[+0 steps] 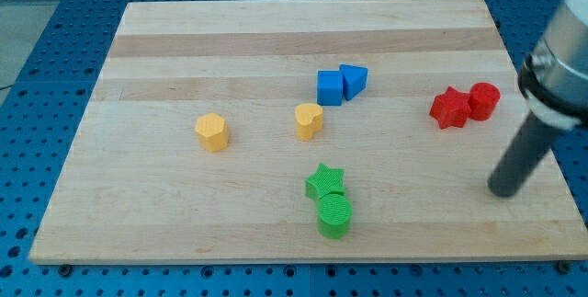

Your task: Push the green circle up a bit

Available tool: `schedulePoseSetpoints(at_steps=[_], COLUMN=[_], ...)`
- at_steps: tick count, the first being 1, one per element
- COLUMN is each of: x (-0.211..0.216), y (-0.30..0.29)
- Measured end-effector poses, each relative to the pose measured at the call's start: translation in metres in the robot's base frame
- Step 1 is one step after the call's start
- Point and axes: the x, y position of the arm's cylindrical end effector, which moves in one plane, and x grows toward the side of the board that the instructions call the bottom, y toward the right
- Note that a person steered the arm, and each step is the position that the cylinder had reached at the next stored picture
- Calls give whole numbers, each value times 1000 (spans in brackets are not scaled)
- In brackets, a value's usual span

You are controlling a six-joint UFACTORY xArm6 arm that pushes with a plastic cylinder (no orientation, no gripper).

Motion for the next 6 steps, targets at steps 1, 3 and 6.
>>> schedulePoseSetpoints(at_steps=[1,3,6], x=[41,49,14], y=[-24,-119,-259])
